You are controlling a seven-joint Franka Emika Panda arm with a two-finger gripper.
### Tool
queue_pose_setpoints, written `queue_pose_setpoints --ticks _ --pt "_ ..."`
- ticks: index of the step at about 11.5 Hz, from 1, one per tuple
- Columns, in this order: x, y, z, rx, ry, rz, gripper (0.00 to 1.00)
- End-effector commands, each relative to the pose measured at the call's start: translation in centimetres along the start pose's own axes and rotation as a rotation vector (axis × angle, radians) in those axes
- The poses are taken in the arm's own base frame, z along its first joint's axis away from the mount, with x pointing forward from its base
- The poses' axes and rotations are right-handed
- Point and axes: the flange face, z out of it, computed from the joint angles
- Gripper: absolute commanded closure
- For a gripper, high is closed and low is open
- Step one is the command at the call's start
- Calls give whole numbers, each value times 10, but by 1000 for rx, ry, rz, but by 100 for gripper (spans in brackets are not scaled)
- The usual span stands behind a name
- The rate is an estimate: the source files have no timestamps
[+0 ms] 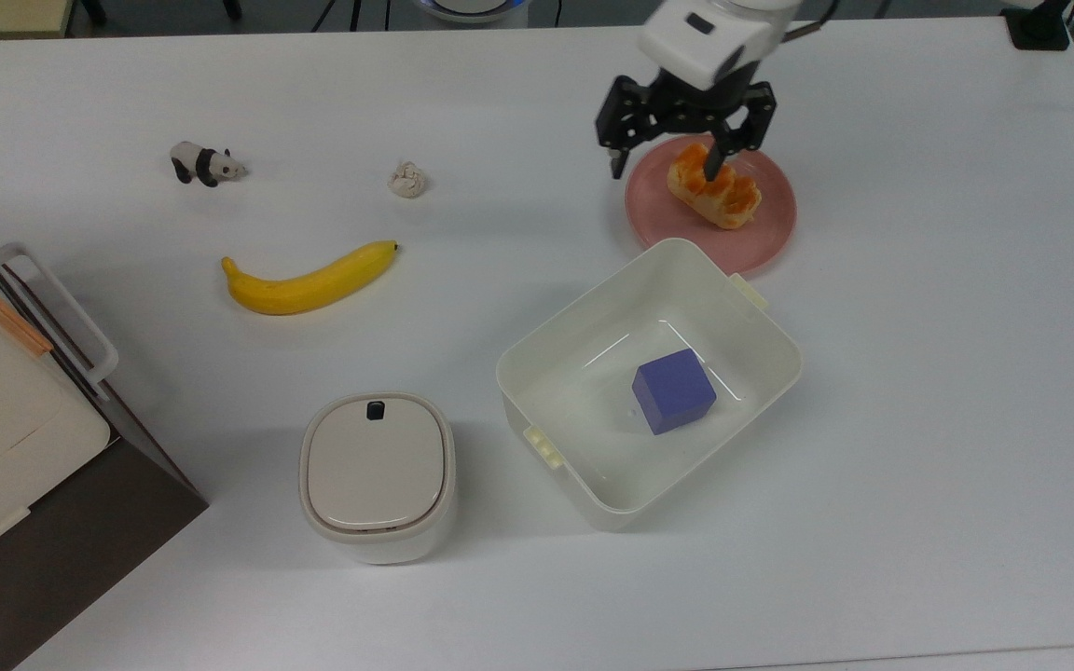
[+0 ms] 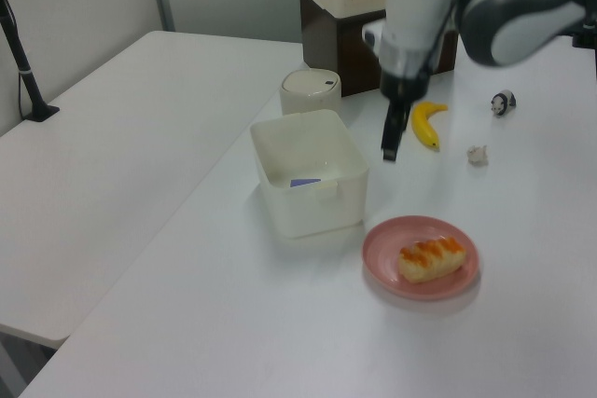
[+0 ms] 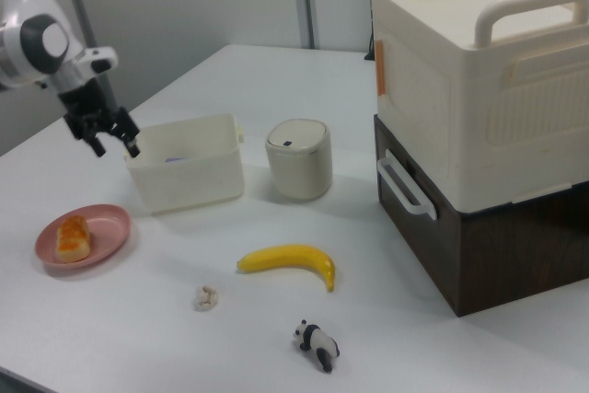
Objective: Put the bread on a plate
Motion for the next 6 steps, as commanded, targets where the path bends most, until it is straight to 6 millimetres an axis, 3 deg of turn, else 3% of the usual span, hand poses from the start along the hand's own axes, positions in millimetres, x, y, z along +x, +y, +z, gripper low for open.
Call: queue_pose_setpoints --ticks 1,6 --pt "13 60 -48 69 -60 -36 0" --pt "41 176 -61 127 -9 130 0"
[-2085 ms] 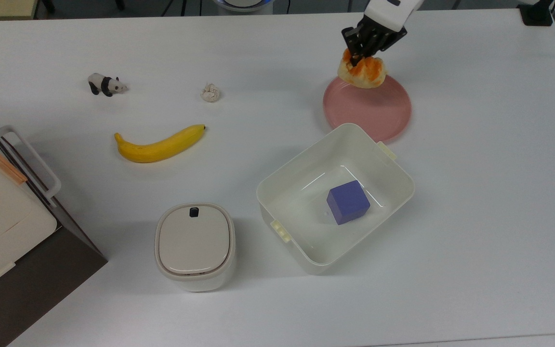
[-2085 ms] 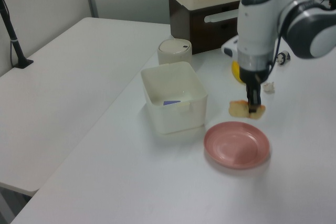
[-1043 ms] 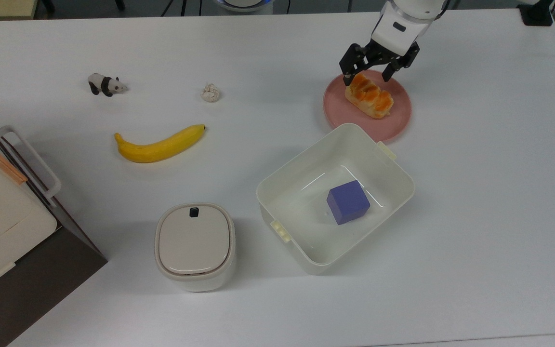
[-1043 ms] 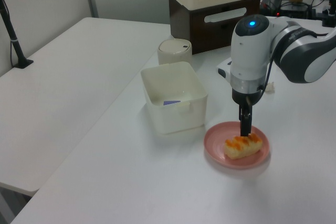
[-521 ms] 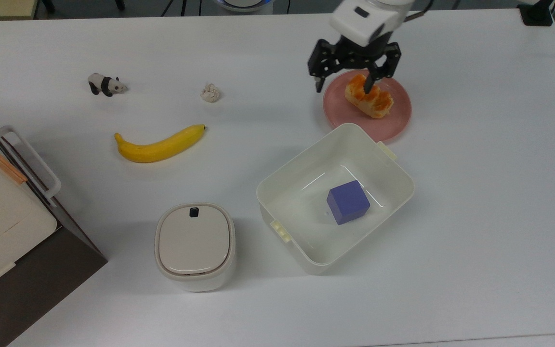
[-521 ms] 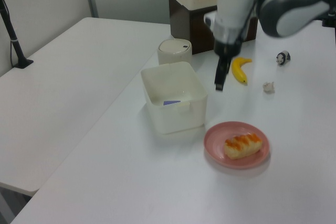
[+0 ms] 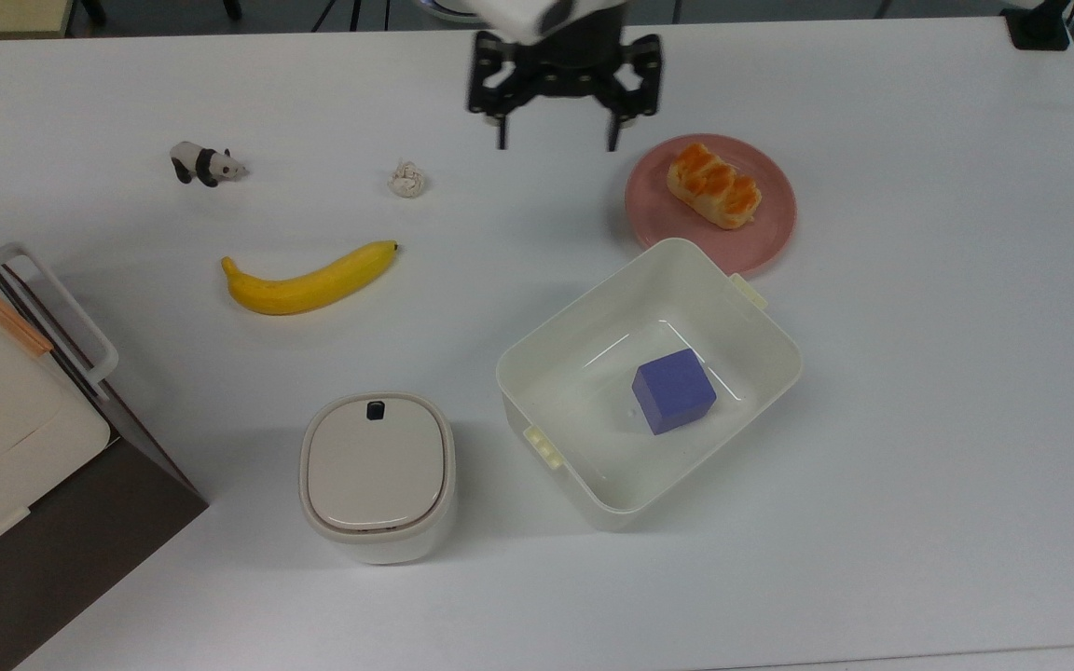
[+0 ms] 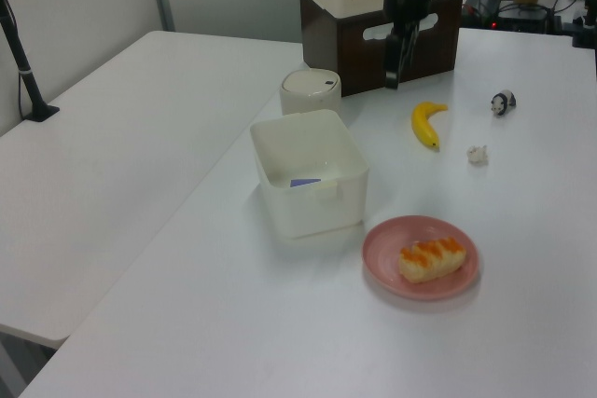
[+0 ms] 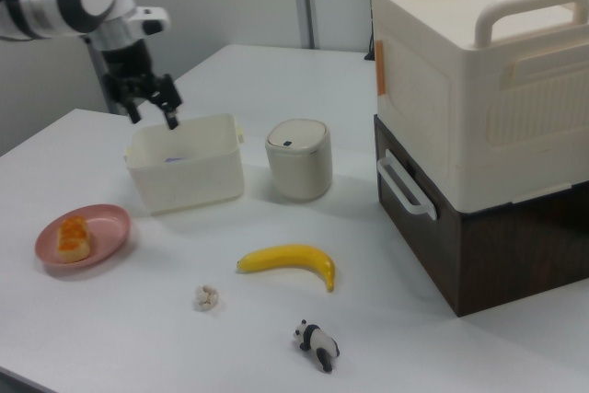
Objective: Put the bread on a plate
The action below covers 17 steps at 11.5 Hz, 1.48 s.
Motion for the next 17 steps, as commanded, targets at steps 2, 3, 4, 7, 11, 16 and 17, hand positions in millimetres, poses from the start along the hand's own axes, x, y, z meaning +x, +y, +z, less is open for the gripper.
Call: queue_pose_setpoints --ticks 2,3,4,7,11,16,17 --pt "22 81 -28 35 65 85 0" --pt "24 88 -25 31 59 92 0" --pt "25 96 -22 28 55 98 0" --pt "27 124 -28 71 67 111 0" --pt "21 132 -51 80 27 137 0" --pt "24 111 -33 81 -24 184 0" --pt "27 105 -23 63 -39 231 0"
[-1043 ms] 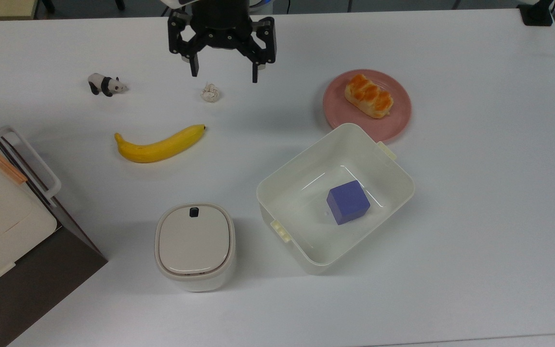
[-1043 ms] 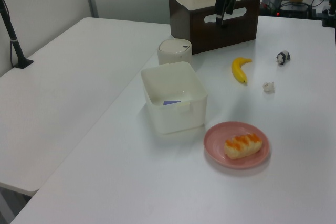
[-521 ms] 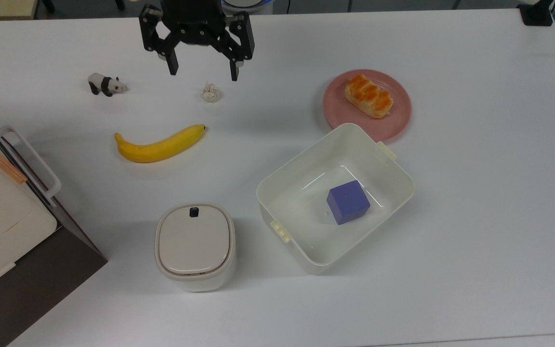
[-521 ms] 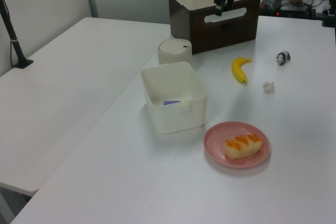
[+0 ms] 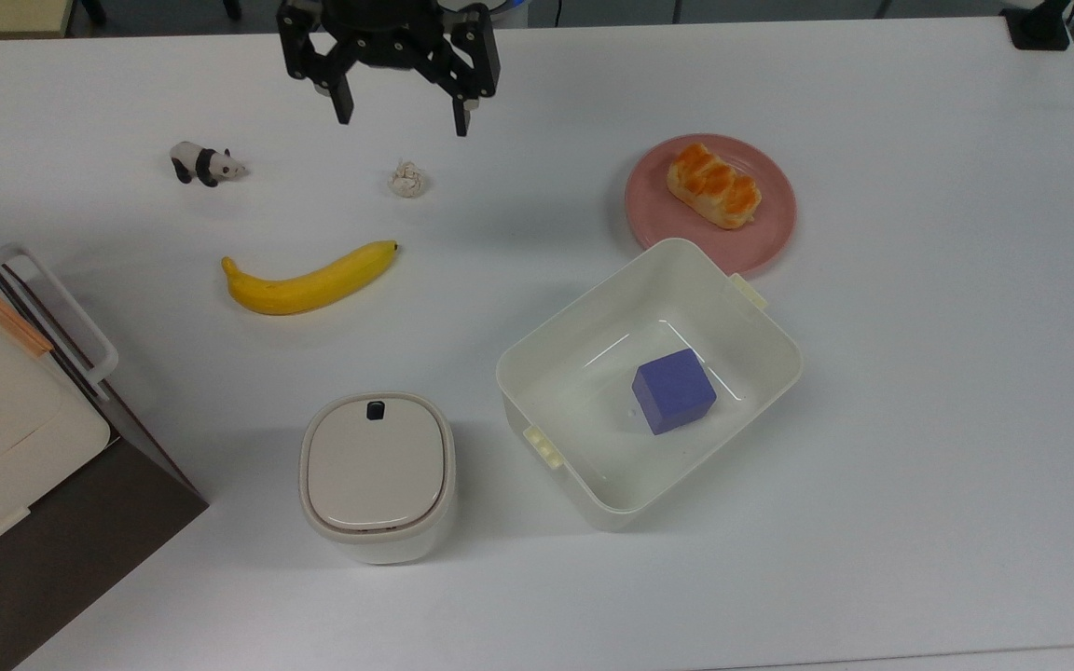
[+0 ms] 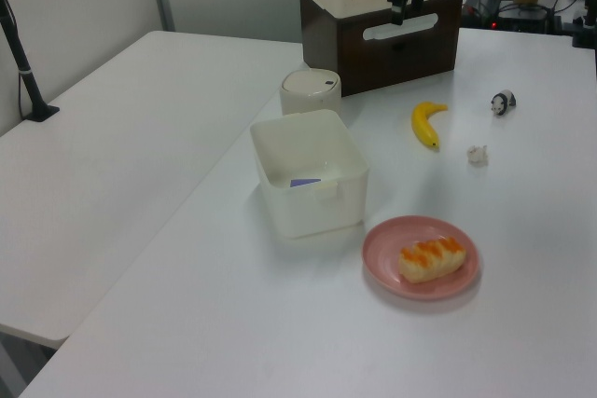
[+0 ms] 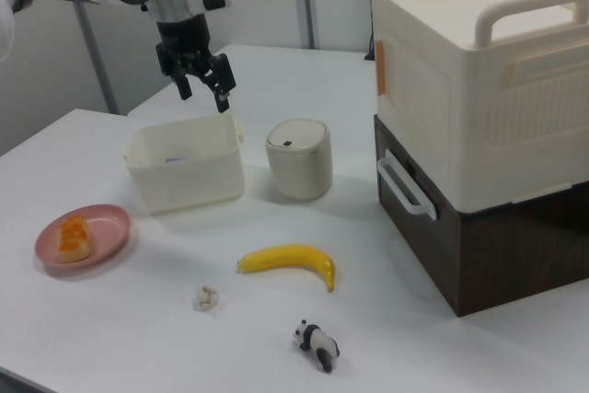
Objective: Put the bread on a plate
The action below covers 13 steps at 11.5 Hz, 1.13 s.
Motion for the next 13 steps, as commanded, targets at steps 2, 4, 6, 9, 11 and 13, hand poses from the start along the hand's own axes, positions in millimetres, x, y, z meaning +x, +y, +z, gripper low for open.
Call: queue_pose_setpoints --ticks 2,4,6,9,11,13 --pt "5 -18 22 -60 -35 78 0" --pt "5 -16 21 -62 -33 76 0" --pt "6 -12 20 -62 -28 82 0" --pt "6 -12 20 -60 -27 84 0" --pt "6 -11 20 -62 -29 73 0" --pt "5 -11 20 -61 -39 -18 0"
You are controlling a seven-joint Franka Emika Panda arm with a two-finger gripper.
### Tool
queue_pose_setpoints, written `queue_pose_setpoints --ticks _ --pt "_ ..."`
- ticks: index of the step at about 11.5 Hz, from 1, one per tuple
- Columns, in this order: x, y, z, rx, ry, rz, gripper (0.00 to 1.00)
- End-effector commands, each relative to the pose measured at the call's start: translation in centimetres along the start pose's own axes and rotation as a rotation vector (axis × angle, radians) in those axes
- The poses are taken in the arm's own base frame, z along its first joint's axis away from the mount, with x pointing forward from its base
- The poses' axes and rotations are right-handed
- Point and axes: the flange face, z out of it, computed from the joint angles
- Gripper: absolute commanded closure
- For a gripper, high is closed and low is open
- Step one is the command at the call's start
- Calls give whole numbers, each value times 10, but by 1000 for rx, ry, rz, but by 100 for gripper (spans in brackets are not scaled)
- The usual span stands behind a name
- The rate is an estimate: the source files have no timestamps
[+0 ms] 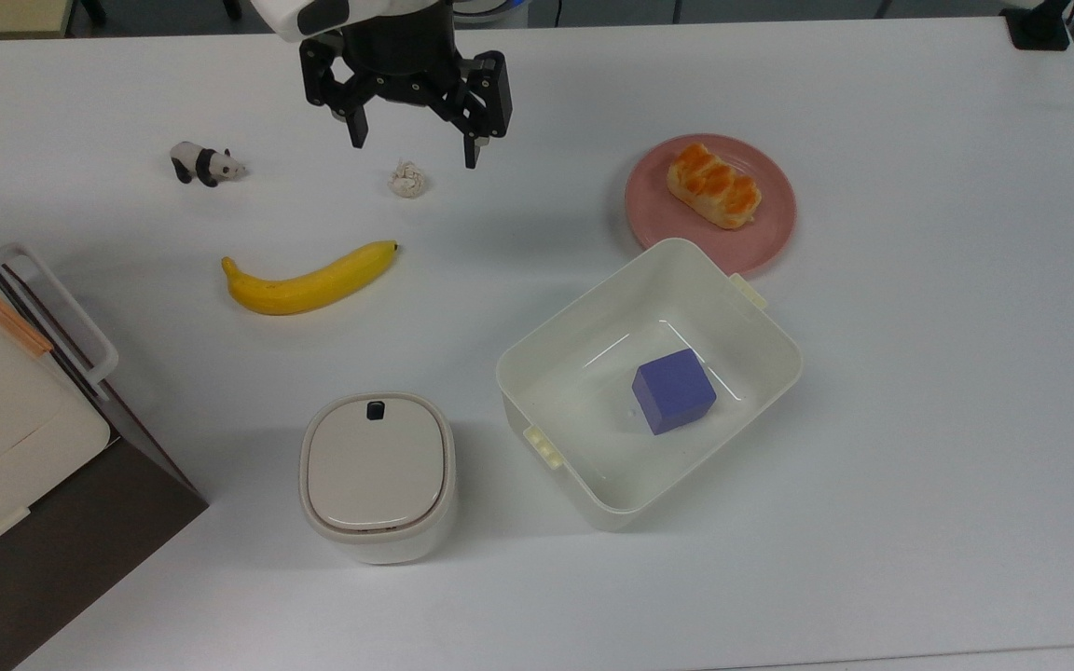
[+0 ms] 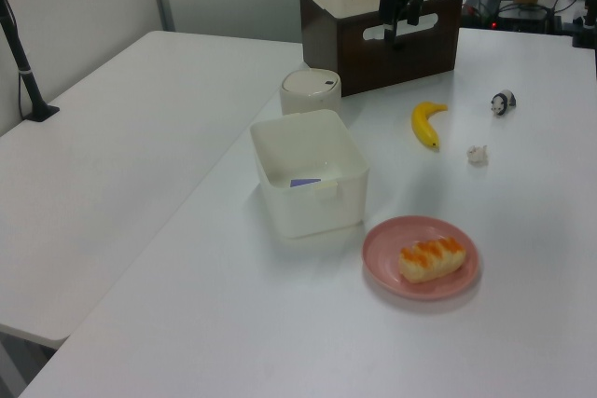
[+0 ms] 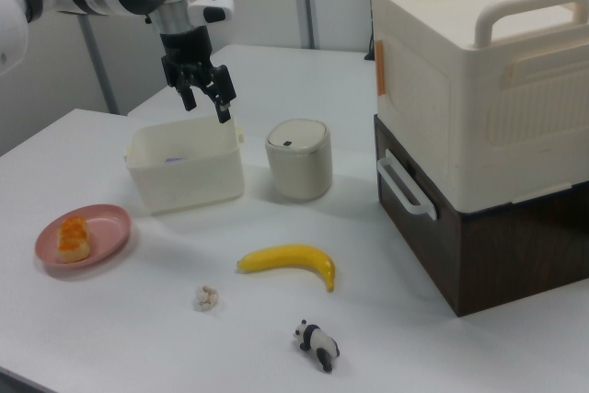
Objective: Put the bread on a plate
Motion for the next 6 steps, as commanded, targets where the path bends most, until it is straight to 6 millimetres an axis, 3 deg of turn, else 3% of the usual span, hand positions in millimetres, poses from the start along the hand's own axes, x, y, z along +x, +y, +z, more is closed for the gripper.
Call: queue_pose_setpoints --ticks 1,6 --pt "-2 1 -5 -14 -9 -75 0" --pt "-3 -1 -6 -9 -9 -82 0"
